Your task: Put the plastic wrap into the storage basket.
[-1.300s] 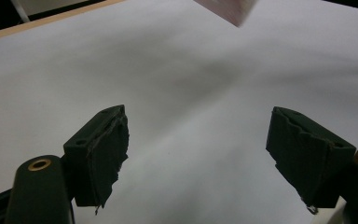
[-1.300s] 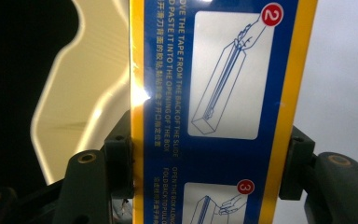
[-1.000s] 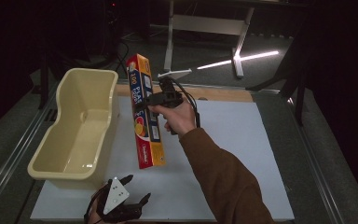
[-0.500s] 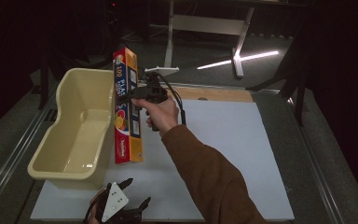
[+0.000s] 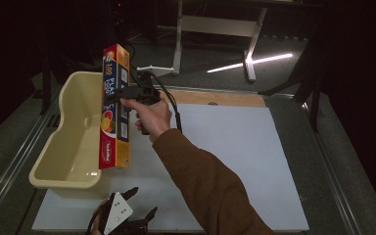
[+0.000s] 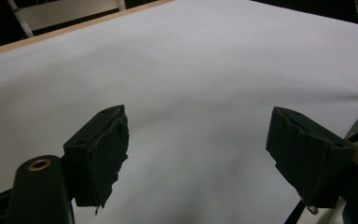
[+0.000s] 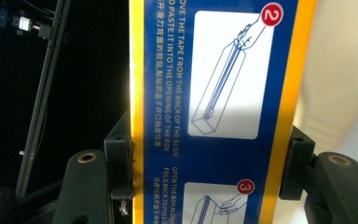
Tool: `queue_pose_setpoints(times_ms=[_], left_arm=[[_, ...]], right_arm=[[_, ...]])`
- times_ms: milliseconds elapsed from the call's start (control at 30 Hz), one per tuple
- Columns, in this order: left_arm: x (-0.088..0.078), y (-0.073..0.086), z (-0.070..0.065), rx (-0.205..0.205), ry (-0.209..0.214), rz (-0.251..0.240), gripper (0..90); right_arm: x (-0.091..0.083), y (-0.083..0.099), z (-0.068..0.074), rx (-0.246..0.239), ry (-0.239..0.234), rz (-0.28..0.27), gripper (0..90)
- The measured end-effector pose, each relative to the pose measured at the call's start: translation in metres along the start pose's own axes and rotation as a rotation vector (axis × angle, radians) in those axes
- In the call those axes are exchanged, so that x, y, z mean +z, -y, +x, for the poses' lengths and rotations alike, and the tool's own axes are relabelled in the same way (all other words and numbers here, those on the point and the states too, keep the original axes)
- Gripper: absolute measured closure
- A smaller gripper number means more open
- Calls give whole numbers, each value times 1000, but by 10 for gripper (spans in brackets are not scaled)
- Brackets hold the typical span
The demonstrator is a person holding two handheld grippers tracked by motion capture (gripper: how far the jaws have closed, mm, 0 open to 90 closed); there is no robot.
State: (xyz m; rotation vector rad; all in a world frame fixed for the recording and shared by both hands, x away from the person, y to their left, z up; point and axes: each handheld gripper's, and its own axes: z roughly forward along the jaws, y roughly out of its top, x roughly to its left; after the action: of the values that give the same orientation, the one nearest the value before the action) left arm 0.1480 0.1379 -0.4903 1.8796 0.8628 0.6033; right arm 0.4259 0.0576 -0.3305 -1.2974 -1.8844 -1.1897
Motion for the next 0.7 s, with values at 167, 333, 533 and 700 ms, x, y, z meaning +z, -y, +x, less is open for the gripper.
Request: queue_pose_setpoints(times_ms=[167, 333, 533, 700], left_arm=[[-1, 0, 1, -6, 3, -7, 209], [-1, 0, 1, -6, 5, -9, 210], [0, -1, 0, -3, 8, -15, 210], [-1, -1, 0, 0, 5, -21, 209]], right_arm=[[11, 0, 4, 19, -16, -8, 390], [20, 2, 5, 45, -27, -21, 389], [39, 5, 6, 64, -40, -7, 389], [49, 7, 4, 80, -38, -2, 389]])
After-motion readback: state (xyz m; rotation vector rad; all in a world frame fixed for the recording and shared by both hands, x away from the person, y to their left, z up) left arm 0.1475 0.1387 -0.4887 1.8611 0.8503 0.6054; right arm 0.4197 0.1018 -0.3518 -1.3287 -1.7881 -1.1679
